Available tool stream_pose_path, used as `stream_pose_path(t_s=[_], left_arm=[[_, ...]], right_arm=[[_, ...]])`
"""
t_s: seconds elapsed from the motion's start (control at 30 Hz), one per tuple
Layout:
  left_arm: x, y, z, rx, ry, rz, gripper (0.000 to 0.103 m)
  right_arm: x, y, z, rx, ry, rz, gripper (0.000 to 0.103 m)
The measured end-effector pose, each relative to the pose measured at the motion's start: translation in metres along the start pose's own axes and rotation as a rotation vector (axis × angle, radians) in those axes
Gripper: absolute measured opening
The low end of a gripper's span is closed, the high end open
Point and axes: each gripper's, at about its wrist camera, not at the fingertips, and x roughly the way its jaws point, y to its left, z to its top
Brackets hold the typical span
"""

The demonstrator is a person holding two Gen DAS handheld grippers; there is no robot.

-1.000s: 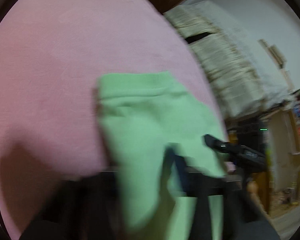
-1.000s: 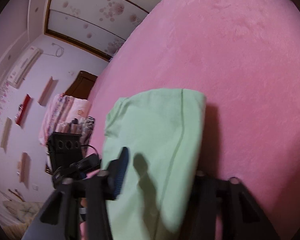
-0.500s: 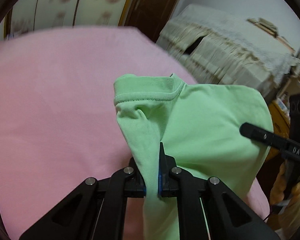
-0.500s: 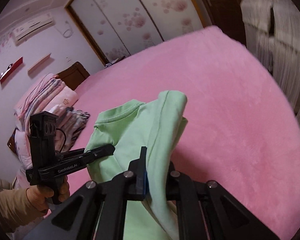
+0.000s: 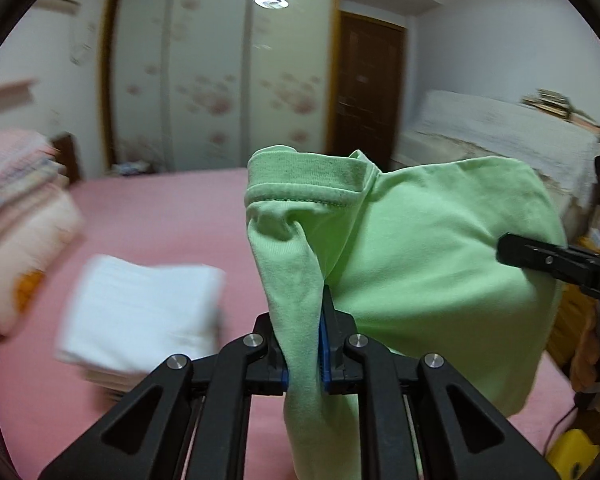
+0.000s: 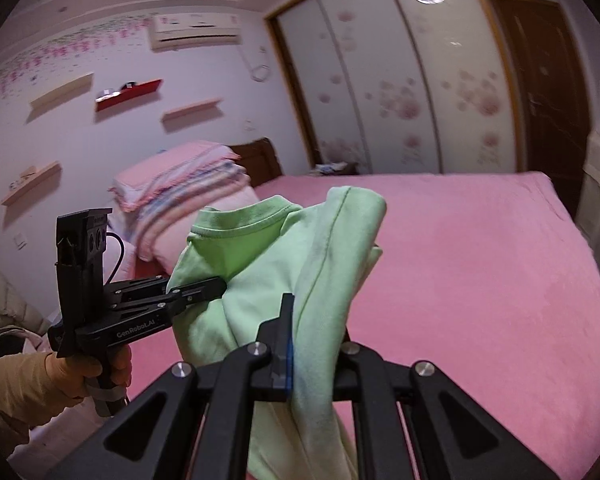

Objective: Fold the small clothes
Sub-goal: 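Carry the shirt to the clothes stack and lower it on top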

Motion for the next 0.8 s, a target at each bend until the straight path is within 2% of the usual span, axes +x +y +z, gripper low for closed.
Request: stream_pose_path(t_s=[0.07,0.17,0.3,0.4,0.53,0.63,0.8], left_arm=[[-0.016,0.045,0.017,0.007,-0.017,0.088,0.010],[-0.025,0.099,0.034,-0.002,-0.029,0.181,0.010],[-0.010,0.166,0.054,-0.010,-0.036,0.295,0.011],[0.009,0.220,0.061,-0.038,-0.023,0.344,0.011],[0.056,0.274,0.065,-0.081,-0.007,0.357,0.012],[0.102,0.295,0.055,-0.101,0.034,0.353,0.013],[0.189,0.302,0.032,-0.050,0.094,0.359,0.018]], right_arm=[[0.024,0.027,0.017,-0.002,-0.023,0.039,0.007],[0.074,0.066,0.042,0.005,-0.048,0.096,0.007],[0.152,0.097,0.066,0.042,-0.047,0.157,0.007],[0.203,0.109,0.072,0.066,-0.033,0.174,0.007],[0.270,0.111,0.072,0.105,-0.002,0.172,0.007],[0.308,0.099,0.069,0.122,0.016,0.140,0.007],[0.363,0.060,0.056,0.171,0.054,0.056,0.007]])
